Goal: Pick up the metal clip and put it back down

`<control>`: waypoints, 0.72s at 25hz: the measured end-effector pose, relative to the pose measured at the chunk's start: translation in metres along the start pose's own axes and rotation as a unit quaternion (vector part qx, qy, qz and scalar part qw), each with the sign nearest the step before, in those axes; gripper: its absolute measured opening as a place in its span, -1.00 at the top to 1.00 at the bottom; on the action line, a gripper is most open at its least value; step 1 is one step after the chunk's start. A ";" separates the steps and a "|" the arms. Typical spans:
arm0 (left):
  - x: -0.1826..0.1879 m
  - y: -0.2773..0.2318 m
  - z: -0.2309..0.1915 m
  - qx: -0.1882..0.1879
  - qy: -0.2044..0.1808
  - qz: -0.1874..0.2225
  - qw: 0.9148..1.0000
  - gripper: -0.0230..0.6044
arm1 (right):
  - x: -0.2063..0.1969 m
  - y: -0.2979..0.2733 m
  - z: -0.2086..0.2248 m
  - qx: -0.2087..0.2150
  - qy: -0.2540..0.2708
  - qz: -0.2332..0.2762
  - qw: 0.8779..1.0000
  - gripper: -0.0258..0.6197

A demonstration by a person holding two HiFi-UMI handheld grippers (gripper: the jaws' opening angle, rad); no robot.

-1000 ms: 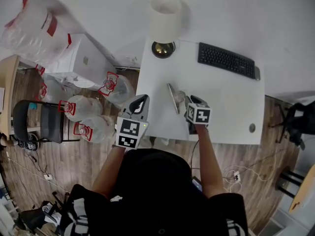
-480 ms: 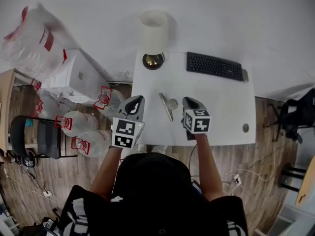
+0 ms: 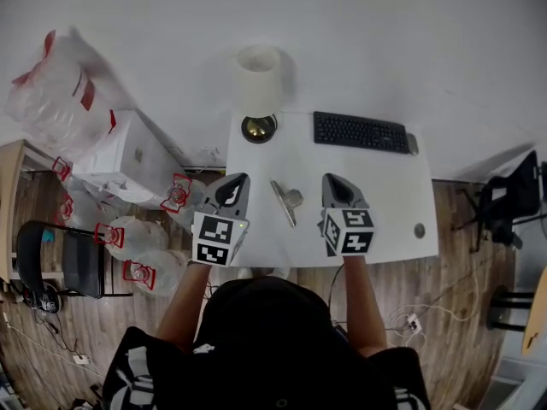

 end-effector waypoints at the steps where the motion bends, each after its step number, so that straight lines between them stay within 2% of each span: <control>1: 0.004 0.002 0.000 0.000 -0.003 0.005 1.000 0.85 | 0.008 0.005 0.000 0.001 -0.003 0.012 1.000 0.81; 11: 0.049 0.016 -0.001 -0.001 -0.033 0.049 0.998 0.85 | 0.066 0.045 0.001 -0.007 -0.011 0.090 0.996 0.81; 18: 0.076 0.023 -0.002 -0.001 -0.057 0.074 0.996 0.85 | 0.086 0.061 -0.006 -0.018 0.010 0.121 0.992 0.81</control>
Point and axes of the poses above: the fingertips, and each gripper's own axes: y backward along the fingers, z to its right, x out of its top, the point moved 1 cm from there along y, backward along the fingers, and after that the axes turned 9 degrees about -x, right-handed, at the moved point
